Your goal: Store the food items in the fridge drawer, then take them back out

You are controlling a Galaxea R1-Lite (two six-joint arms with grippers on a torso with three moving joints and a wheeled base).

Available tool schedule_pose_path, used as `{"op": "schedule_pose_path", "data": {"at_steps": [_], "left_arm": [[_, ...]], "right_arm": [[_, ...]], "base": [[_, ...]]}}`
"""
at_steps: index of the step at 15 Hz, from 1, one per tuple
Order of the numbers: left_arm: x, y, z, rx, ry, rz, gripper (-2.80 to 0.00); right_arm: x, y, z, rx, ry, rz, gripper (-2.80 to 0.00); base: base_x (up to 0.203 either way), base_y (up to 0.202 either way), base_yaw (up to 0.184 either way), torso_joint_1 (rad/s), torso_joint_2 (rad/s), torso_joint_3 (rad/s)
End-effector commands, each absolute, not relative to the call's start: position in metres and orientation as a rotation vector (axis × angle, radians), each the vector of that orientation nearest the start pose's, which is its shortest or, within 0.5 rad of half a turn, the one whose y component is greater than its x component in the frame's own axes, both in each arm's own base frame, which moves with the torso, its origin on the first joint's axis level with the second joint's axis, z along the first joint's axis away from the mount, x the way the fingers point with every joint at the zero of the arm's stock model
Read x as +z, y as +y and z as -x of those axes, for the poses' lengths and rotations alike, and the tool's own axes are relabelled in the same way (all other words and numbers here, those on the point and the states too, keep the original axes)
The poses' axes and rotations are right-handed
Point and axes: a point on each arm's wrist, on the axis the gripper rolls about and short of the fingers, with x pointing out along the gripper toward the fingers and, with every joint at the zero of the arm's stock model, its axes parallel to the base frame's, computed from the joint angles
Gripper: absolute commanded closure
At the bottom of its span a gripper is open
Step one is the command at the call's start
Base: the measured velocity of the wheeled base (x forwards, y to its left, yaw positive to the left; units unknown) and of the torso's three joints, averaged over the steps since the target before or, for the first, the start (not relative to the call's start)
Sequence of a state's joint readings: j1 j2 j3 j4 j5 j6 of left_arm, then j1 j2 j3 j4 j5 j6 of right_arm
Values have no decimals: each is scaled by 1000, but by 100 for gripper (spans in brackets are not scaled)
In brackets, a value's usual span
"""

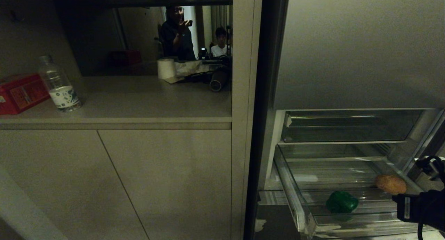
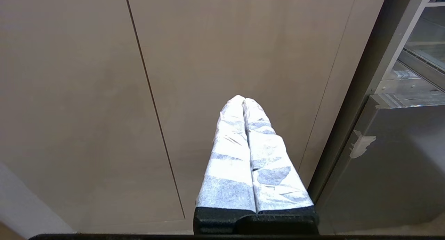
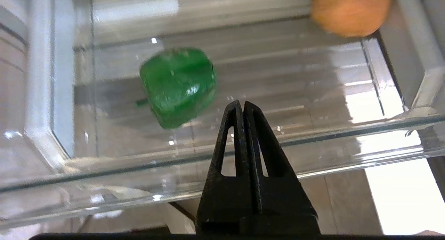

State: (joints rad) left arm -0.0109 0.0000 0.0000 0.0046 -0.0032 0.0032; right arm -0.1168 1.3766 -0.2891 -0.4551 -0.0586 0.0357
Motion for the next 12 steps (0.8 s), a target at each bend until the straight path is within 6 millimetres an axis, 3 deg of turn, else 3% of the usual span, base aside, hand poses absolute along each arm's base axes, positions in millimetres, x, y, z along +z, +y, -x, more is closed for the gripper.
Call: {"op": "schedule_pose_path", "data": {"at_steps": [1,4,9,12], "left_arm": [[75,0,23,-14,6,-3,0],[75,0,23,-14,6,-3,0],[75,0,23,-14,6,-3,0],[75,0,23,-14,6,-3,0]], "right_arm": [[108,-22,-172,-180,664,-50,0],[107,-20,-159,-181,656,-48,0],[98,-15,-116,-181,632,-50,0],[93,-14,-106,-180,683,-53,0]], "base": [[0,0,0,0,0,0],[0,0,0,0,0,0],[0,0,0,0,0,0],[0,0,0,0,0,0]]}}
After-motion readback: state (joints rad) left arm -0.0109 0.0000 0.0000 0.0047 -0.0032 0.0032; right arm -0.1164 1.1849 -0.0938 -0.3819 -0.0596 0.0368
